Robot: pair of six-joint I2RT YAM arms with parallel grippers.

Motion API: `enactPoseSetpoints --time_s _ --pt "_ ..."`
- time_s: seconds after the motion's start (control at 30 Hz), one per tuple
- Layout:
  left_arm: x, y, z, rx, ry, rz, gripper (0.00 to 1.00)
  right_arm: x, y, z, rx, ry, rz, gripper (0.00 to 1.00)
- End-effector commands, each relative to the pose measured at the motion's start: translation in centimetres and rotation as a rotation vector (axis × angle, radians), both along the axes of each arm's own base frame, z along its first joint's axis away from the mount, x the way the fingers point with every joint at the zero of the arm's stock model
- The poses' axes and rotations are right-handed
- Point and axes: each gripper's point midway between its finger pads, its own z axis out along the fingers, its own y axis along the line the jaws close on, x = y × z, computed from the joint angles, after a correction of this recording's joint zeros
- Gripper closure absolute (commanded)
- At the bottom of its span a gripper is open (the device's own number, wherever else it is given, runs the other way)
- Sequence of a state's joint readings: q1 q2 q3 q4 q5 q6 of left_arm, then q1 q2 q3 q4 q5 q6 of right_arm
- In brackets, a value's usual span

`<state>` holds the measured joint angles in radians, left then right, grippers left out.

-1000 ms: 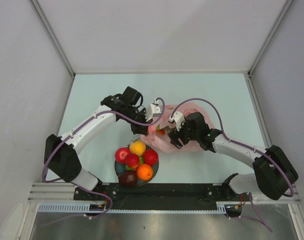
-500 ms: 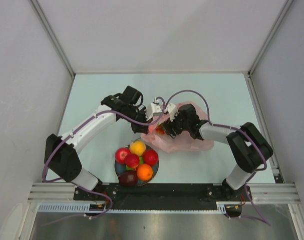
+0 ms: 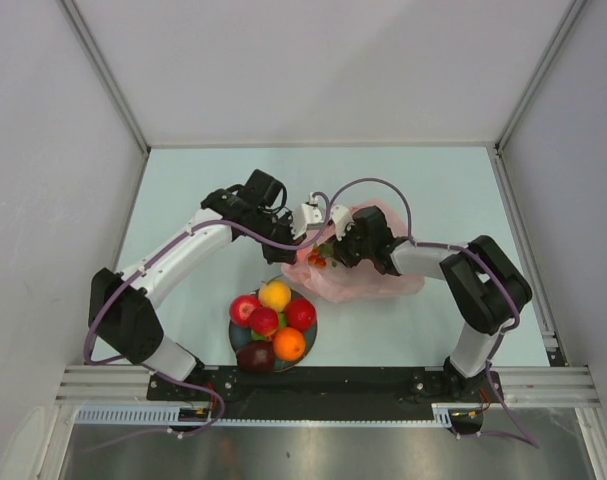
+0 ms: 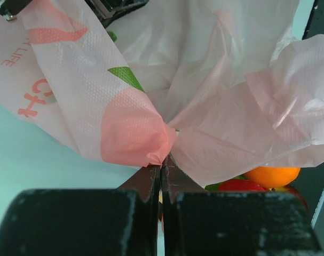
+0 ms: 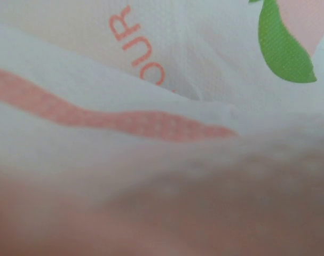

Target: Take the fake fruits out of the plastic bag

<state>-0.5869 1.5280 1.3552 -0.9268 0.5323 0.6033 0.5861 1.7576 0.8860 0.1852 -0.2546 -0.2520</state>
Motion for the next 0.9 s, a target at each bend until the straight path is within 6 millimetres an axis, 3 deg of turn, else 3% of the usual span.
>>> enactPoseSetpoints --time_s 0.0,0.03,0.1,0.13,0.17,0.33,0.6,0.63,0.7,0.73,0.77,0.8,0.83,0.87 --pt "1.5 -0.2 1.0 0.000 -0.086 0.017 1.00 2.4 0.8 6.8 0.077 -0.147 0.027 0.78" --pt "1.7 0.1 0.4 0.021 -0.077 0.048 1.00 1.8 0.1 9.1 0.091 -0.160 0.032 0.83" --pt "2.0 -0.1 0.1 0.019 -0.076 0.060 1.00 0.4 -0.5 11.0 0.113 -0.154 0.072 0.94" --pt "1.9 -0.1 -0.1 0.017 -0.066 0.066 1.00 -0.8 -1.3 10.8 0.094 -0.110 0.079 0.99" --pt "2.1 -0.2 0.0 0.015 -0.069 0.070 1.00 -1.6 -1.6 12.6 0.115 -0.131 0.101 1.00" --pt "3.6 -1.2 0.2 0.004 -0.074 0.086 1.00 -4.0 -2.9 14.4 0.124 -0.104 0.105 1.00" --pt "6.9 -3.6 1.0 -0.029 -0.090 0.117 1.00 -6.5 -4.8 19.2 0.118 -0.244 0.137 1.00" --pt "7.6 -4.2 2.0 -0.052 -0.112 0.116 1.00 -7.0 -5.2 19.2 0.104 -0.239 0.137 1.00" --pt "8.8 -5.1 1.5 -0.055 -0.113 0.113 1.00 -7.4 -6.0 19.5 0.088 -0.248 0.122 1.00" --pt "10.0 -5.8 3.0 -0.078 -0.152 0.112 1.00 -7.8 -6.5 19.7 0.080 -0.250 0.108 1.00" --pt "11.0 -6.4 1.9 -0.065 -0.134 0.111 1.00 -7.7 -7.1 19.9 0.068 -0.262 0.084 1.00" --pt "11.7 -6.8 2.2 -0.067 -0.142 0.110 1.00 -7.6 -7.4 20.2 0.068 -0.273 0.069 1.00" --pt "13.3 -7.7 4.1 -0.095 -0.194 0.119 1.00 -7.8 -7.9 21.3 0.078 -0.304 0.046 1.00" --pt "14.2 -8.1 4.5 -0.101 -0.209 0.121 1.00 -7.6 -8.5 22.1 0.075 -0.336 0.012 1.00"
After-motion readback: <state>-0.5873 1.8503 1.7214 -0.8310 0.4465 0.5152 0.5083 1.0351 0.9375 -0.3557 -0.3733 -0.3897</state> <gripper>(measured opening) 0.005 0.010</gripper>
